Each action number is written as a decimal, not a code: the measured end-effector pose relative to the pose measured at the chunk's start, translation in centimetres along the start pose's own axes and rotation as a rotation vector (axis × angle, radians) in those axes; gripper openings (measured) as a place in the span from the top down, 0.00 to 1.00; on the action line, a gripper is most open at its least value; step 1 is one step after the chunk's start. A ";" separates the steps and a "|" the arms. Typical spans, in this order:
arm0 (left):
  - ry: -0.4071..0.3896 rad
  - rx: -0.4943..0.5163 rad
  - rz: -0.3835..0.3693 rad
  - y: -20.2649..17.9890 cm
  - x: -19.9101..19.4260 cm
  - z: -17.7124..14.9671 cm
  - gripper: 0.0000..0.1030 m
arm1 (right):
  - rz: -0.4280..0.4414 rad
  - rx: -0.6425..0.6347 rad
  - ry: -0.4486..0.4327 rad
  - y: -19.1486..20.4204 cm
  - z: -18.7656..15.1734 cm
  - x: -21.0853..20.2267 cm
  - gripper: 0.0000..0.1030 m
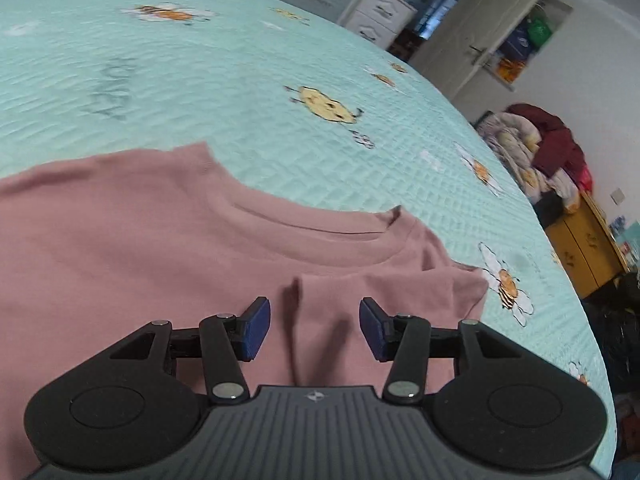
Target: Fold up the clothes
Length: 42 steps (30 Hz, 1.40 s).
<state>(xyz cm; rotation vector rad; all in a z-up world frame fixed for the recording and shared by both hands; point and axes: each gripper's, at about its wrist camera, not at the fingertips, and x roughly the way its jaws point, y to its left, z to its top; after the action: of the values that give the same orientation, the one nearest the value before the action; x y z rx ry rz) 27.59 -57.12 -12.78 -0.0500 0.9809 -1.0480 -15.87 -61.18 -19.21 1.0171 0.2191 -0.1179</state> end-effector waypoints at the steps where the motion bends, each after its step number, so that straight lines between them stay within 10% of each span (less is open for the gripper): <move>1: 0.004 0.017 0.009 -0.4 0.4 0.1 0.50 | 0.006 0.008 -0.003 -0.1 0.0 -0.1 0.35; 5: -0.026 0.069 0.059 -1.6 1.0 0.5 0.87 | 0.015 0.017 -0.006 -0.3 0.0 -0.3 0.35; 10: -0.290 0.056 0.078 -2.0 -4.6 -0.2 0.88 | 0.015 0.015 -0.007 -0.3 0.2 -0.1 0.35; 15: -0.114 -0.052 0.176 1.4 -2.0 -0.8 0.88 | 0.014 0.007 -0.007 -0.4 0.3 -0.1 0.35; 24: -0.226 0.042 0.251 0.7 -6.0 -4.6 0.88 | 0.025 0.014 -0.009 -0.8 0.5 0.0 0.35; 33: -0.112 -0.022 0.310 2.4 -7.0 -5.2 0.84 | 0.027 0.012 -0.007 -1.1 0.9 0.0 0.35; 42: -0.300 0.310 0.347 -4.0 -10.3 -2.5 0.77 | 0.029 0.016 -0.009 -1.3 1.1 0.0 0.35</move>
<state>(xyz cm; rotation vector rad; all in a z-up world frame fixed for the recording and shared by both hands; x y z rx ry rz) 21.64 -50.67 -5.62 0.2067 0.5242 -0.8314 -15.99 -62.78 -19.75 1.0352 0.1950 -0.0980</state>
